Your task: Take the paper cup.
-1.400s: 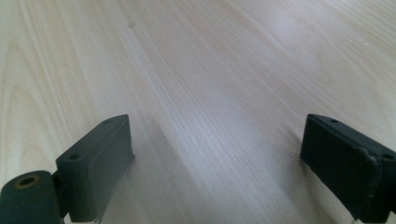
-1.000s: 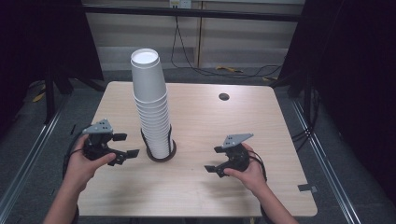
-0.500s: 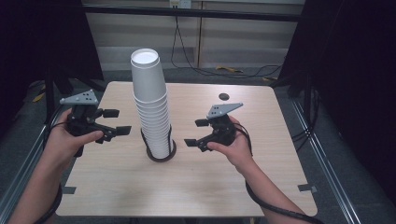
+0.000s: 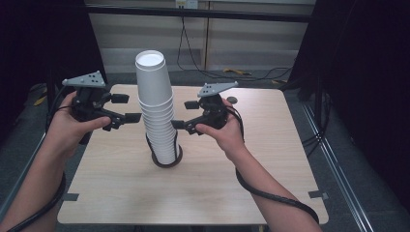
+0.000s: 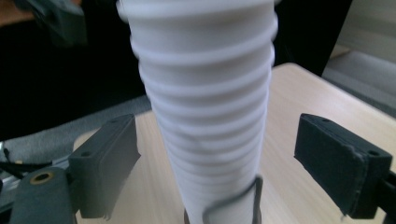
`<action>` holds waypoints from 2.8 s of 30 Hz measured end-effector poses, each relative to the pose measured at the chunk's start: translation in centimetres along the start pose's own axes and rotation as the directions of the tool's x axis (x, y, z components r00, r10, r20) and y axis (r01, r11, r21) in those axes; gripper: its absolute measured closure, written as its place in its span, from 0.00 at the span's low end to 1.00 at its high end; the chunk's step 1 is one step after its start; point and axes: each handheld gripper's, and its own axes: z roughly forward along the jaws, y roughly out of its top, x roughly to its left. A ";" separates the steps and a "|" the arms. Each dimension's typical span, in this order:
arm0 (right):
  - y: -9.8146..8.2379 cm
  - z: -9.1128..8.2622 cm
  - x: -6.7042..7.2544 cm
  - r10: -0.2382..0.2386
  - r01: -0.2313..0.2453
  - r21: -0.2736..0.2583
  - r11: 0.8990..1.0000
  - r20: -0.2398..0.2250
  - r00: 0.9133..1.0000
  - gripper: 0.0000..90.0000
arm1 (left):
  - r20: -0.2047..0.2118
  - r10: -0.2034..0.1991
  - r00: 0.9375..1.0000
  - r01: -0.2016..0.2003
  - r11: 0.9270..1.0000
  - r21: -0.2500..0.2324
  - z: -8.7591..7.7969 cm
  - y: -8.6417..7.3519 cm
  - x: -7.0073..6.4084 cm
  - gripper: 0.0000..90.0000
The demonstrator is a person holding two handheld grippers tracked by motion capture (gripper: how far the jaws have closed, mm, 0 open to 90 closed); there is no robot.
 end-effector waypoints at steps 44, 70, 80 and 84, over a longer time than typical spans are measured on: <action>2.6 3.4 0.8 -0.009 0.010 -0.036 0.999 0.023 1.000 0.11 | -0.006 0.042 0.999 -0.042 0.998 -0.051 5.3 3.7 -0.3 0.06; 2.6 3.5 0.7 -0.034 0.035 -0.027 0.999 0.022 0.999 0.11 | -0.018 0.007 1.000 -0.008 0.996 -0.091 2.9 6.2 -0.4 0.11; 2.6 3.5 0.7 -0.037 0.037 -0.028 0.999 0.019 0.999 0.11 | -0.014 0.002 1.000 -0.003 0.994 -0.106 2.4 6.8 -0.5 0.12; 2.6 3.5 0.7 -0.036 0.037 -0.028 0.999 0.019 0.999 0.11 | -0.016 0.002 1.000 -0.004 0.994 -0.109 2.1 7.2 -0.6 0.12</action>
